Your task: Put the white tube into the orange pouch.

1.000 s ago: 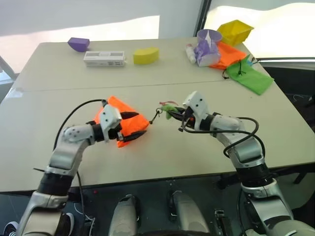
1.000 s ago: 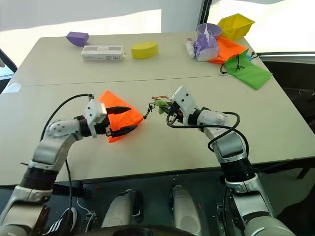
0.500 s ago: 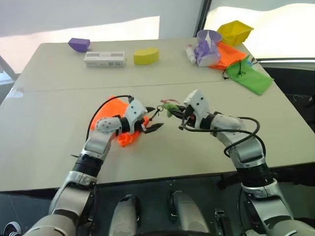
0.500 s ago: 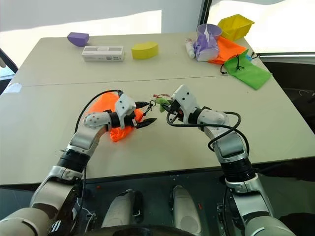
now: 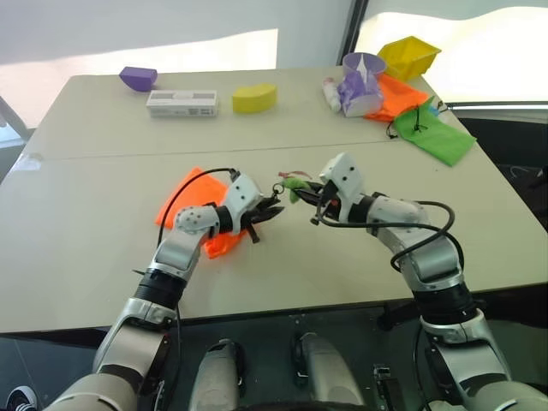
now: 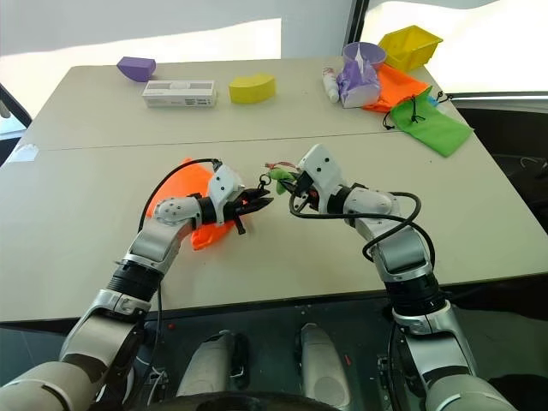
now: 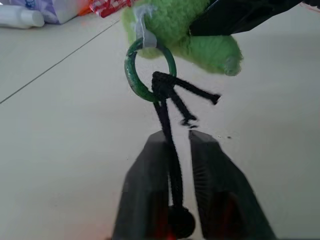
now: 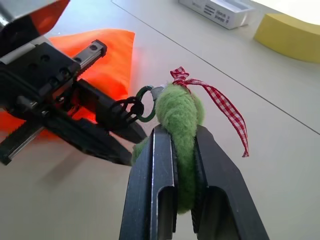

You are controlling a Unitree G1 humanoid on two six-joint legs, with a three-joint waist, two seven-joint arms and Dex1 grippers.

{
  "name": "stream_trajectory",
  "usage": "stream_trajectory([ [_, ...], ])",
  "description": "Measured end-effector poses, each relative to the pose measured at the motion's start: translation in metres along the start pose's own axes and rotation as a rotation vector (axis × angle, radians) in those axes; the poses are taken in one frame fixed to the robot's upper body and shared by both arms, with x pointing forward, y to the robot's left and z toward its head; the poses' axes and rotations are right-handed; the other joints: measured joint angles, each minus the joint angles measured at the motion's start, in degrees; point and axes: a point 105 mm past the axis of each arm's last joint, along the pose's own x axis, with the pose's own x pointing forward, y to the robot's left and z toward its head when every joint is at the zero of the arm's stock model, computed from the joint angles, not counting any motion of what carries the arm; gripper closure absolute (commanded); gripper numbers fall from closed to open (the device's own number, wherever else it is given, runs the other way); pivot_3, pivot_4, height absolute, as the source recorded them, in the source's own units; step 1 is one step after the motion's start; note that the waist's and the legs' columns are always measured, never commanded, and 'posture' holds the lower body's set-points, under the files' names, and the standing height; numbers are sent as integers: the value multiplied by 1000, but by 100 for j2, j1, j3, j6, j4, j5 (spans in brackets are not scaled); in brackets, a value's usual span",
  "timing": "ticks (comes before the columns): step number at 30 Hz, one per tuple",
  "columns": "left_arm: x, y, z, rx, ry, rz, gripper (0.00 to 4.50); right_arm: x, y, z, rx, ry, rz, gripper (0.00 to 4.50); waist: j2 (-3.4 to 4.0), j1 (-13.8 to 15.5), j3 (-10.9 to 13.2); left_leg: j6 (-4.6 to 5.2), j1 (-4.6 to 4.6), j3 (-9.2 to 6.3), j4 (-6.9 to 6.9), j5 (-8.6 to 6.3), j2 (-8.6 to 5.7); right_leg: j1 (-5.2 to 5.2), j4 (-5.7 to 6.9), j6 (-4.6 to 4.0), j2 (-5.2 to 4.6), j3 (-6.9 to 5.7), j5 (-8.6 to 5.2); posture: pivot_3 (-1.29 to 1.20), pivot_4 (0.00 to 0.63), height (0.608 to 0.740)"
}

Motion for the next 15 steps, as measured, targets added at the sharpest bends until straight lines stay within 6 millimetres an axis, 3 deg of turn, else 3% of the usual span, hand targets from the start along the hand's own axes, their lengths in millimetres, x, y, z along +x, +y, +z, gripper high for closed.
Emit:
stream_trajectory([
  [6, -3, -2, -1, 4, 11, 0, 4456, -3, -3, 2, 23, -6, -10, 4500, 0, 0, 0, 0, 0, -1, 0, 0, 0, 0, 0, 0, 0, 0, 0, 0, 150, 740],
  [15, -12, -4, -5, 89, 87, -23, 4456, -16, -30, 6, 79, -40, -107, 4500, 0, -4, 0, 0, 3, -1, 0, 0, 0, 2, 0, 0, -1, 0, 0, 0, 150, 740],
])
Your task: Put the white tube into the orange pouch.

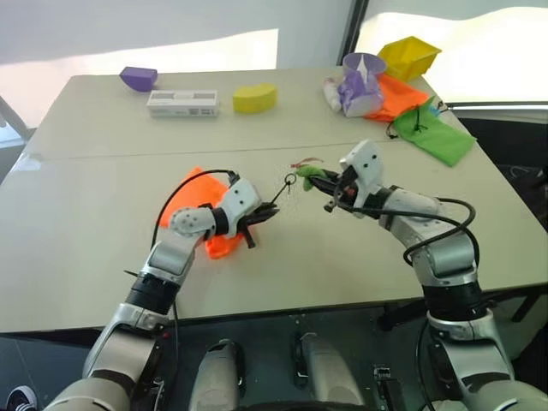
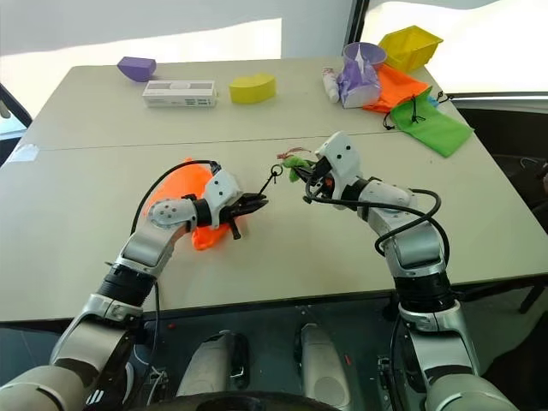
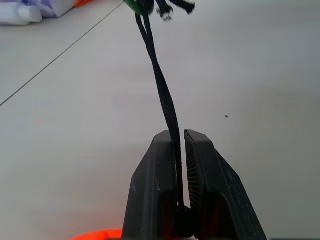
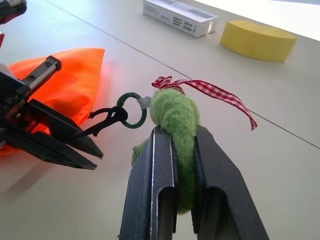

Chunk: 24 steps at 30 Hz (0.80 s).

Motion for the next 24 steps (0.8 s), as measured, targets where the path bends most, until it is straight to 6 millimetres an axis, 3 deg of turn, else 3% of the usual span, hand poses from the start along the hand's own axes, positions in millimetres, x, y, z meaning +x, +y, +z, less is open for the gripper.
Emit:
stream_trajectory([
  [8, -27, -1, -4, 49, 148, -88, 4456, -5, -19, -9, 14, 30, -82, 4500, 0, -18, 0, 0, 4, 0, -2, 0, 2, 0, 1, 0, 1, 1, -1, 0, 150, 740],
  [16, -62, -7, -11, 96, 248, -186, 4456, -16, -64, -33, -5, 124, -272, 4500, 0, -36, 0, 0, 5, 3, -4, 0, 3, -3, -1, -1, -1, 4, -1, 0, 150, 740],
  [24, -69, -19, -8, 79, 211, -227, 4456, -13, -69, -48, -16, 160, -288, 4500, 1, -16, 1, 0, 4, 4, -6, 0, 1, -2, -2, 1, -2, 5, -3, 0, 150, 740],
])
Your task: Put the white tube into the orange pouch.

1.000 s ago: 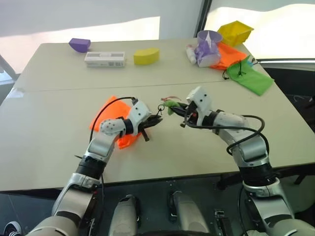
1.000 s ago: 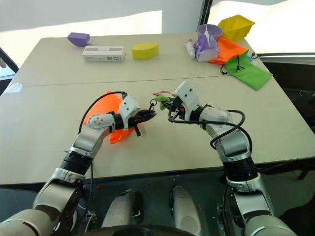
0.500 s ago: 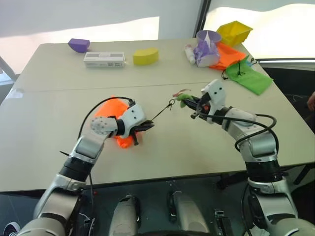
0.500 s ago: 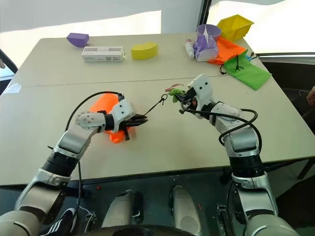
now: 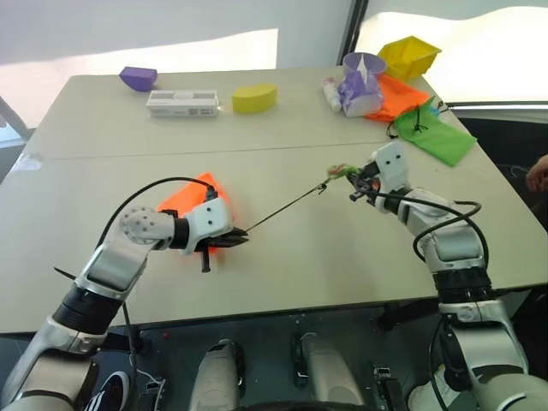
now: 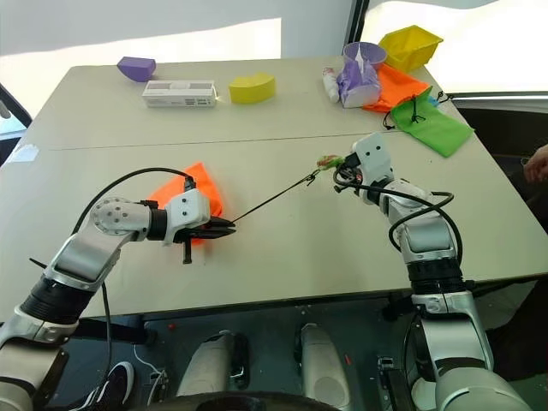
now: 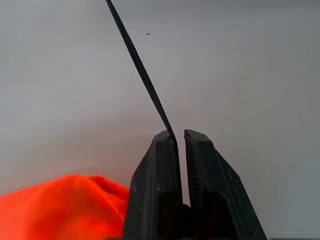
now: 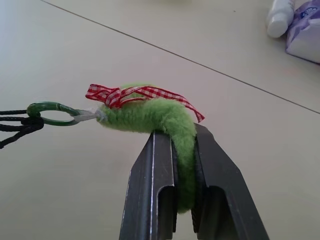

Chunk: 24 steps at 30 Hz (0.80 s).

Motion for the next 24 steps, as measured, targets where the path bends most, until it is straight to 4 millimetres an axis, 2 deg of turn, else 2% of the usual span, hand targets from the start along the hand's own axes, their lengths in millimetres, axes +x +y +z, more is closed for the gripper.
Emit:
stream_trajectory([
  [6, 2, 6, 1, -62, -30, 41, 4456, -3, -1, 0, -28, 4, 3, 4500, 0, 16, 0, 0, 0, 0, 0, 0, -1, 1, 1, 1, 0, 0, 0, 0, 150, 740],
  [7, 2, 8, 0, -106, -50, 56, 3609, -5, -2, -1, -42, 12, 10, 4500, 0, 24, 0, 0, 0, -1, 1, 0, -1, 1, 0, 2, 0, 0, -1, 0, 150, 740],
  [9, 2, 13, -2, -171, -67, 76, 2857, -11, -3, -3, -51, 27, 32, 4500, 0, 20, 0, 0, 0, -1, 2, 0, -2, 2, 0, 3, 0, 0, -1, 0, 150, 740],
  [12, -2, 20, 5, -198, -131, 102, 1345, -19, 6, -11, -34, 57, 105, 3321, 0, 21, 0, 0, 0, -3, 1, 0, -2, 3, 1, 5, 1, 0, -2, 0, 150, 740],
  [14, -1, 20, 15, -194, -188, 99, 316, -21, 14, -12, -27, 58, 146, 2279, 0, 7, 0, 0, 1, -2, 1, 0, -2, 3, 1, 5, 1, 0, -2, 0, 150, 740],
  [15, -1, 18, 23, -188, -230, 88, 0, -22, 18, -11, -18, 57, 170, 1715, 0, 1, 0, 0, 1, -3, 2, 0, -1, 3, 2, 5, 1, 1, -2, 0, 150, 740],
  [18, -4, 15, 41, -182, -331, 64, 0, -30, 32, -4, -36, 42, 269, 217, 0, 15, 0, 0, 2, -7, 1, 0, -1, 4, 4, 5, 3, 0, -2, 0, 150, 740],
  [19, -7, 15, 44, -193, -354, 66, 0, -35, 35, -3, -53, 50, 301, 97, 0, 19, 0, 0, 3, -7, 2, 0, -1, 5, 4, 5, 4, 0, -2, 0, 150, 740],
  [24, -27, 37, 55, -220, -483, 206, 0, -47, 39, -1, -57, 64, 380, 97, -2, 21, 1, 0, 17, -7, 7, 0, -2, 21, 4, 5, 2, -1, -2, 0, 150, 740],
])
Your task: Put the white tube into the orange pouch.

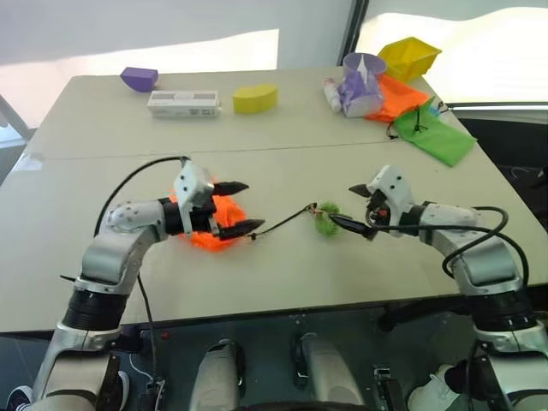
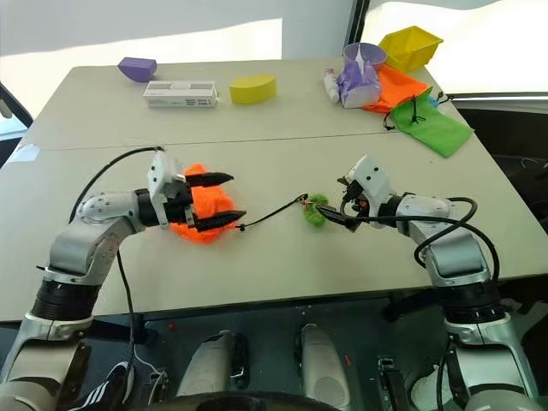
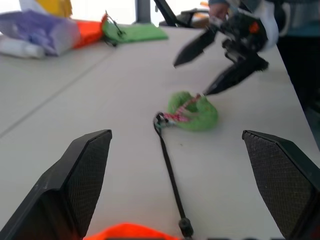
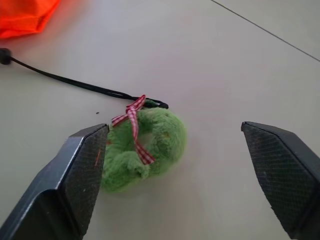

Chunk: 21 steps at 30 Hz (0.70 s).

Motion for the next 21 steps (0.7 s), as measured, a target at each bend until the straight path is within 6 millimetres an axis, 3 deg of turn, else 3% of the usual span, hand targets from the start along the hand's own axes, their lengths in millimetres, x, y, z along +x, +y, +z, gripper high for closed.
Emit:
stream_trajectory([
  [3, -5, 12, 12, -6, -57, 68, 0, -4, 6, 11, 3, -55, 50, 97, 0, -5, 0, 0, 4, -1, 0, 0, -1, 2, 1, 3, 1, 1, -1, 0, 150, 740],
  [5, -19, 18, 11, 11, -49, 110, 0, -12, 9, 17, -35, -84, 64, 97, 0, -11, 0, 0, 5, -2, -5, 0, 0, 1, 1, 1, 3, 1, -1, 0, 150, 740],
  [7, -38, 25, 4, 21, -11, 171, 0, -21, 17, 16, -53, -89, 89, 97, 0, -11, 0, 0, 7, -3, -17, -1, 2, -2, 0, 8, 5, 0, -7, 0, 150, 740],
  [10, -71, 38, -11, -18, 28, 302, 0, -28, 44, 5, -27, -105, 155, 97, 0, 5, 0, 0, 6, -6, -23, -1, 6, -5, 0, 13, 7, -1, -11, 0, 150, 740],
  [14, -101, 45, -30, -78, 57, 445, 0, -33, 71, 2, -32, -134, 213, 97, -1, 10, 0, -2, 7, -1, -13, -2, 5, 0, -3, 15, -6, -1, -12, 0, 150, 740],
  [18, -126, 33, -62, -116, 149, 525, 0, -33, 66, -4, -42, -128, 181, 97, -6, -18, 0, -9, 11, 9, -6, -6, 9, 4, -27, 10, -23, 2, -8, 0, 150, 740],
  [21, -137, 30, -73, -140, 165, 581, 0, -32, 58, -9, -34, -112, 155, 97, -8, 3, -1, -24, 11, 9, -6, -15, 10, -2, -35, 1, -28, 1, -3, 0, 150, 740],
])
